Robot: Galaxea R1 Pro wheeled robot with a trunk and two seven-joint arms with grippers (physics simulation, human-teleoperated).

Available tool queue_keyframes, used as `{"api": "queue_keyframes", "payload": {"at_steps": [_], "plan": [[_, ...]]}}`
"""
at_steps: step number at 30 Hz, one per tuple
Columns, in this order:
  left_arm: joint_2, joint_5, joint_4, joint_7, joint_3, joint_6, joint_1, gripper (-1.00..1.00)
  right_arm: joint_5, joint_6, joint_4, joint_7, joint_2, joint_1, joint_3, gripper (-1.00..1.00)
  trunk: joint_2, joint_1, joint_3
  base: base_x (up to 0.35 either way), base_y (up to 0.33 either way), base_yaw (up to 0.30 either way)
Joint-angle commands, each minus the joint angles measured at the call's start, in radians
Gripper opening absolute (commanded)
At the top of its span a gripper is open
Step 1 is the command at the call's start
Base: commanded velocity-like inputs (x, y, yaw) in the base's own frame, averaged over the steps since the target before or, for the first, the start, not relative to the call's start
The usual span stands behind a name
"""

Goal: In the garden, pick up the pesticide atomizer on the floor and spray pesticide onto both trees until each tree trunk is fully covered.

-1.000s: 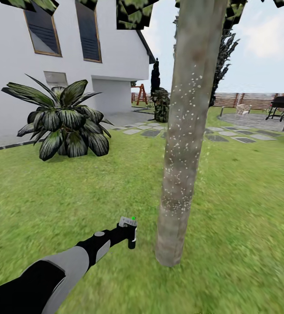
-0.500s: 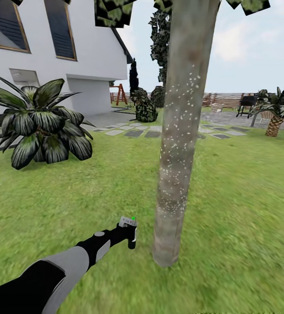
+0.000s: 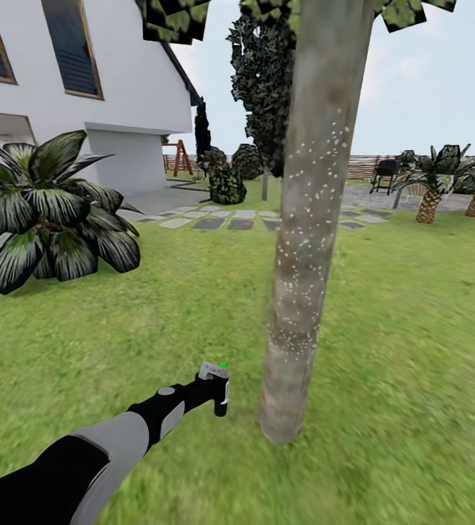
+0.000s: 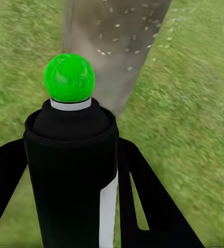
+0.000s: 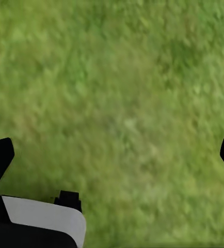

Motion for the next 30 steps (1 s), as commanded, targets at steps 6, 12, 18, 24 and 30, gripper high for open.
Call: {"api": "queue_keyframes", "payload": {"at_steps": [6,12,18,24,30], "plan": [[0.000,0.000,0.000,0.000,0.001,0.000,0.000,-1.00,0.000,0.000,0.000,0.000,0.001,0.000,0.000,1.00,0.000,0.000,0.000,0.000,0.350,-0.210],[0.000,0.000,0.000,0.000,0.001,0.000,0.000,-1.00,0.000,0.000,0.000,0.000,0.001,0.000,0.000,1.00,0.000,0.000,0.000,0.000,0.350,-0.285],[0.000,0.000,0.000,0.000,0.000,0.000,0.000,-1.00,0.000,0.000,0.000,0.000,0.000,0.000,0.000,1.00,0.000,0.000,0.000,0.000,0.350,-0.290],[0.000,0.000,0.000,0.000,0.000,0.000,0.000,-1.00,0.000,0.000,0.000,0.000,0.001,0.000,0.000,1.00,0.000,0.000,0.000,0.000,0.350,-0.199],[0.000,0.000,0.000,0.001,0.000,0.000,0.000,-1.00,0.000,0.000,0.000,0.000,0.000,0.000,0.000,1.00,0.000,0.000,0.000,0.019,0.350,-0.020]]}}
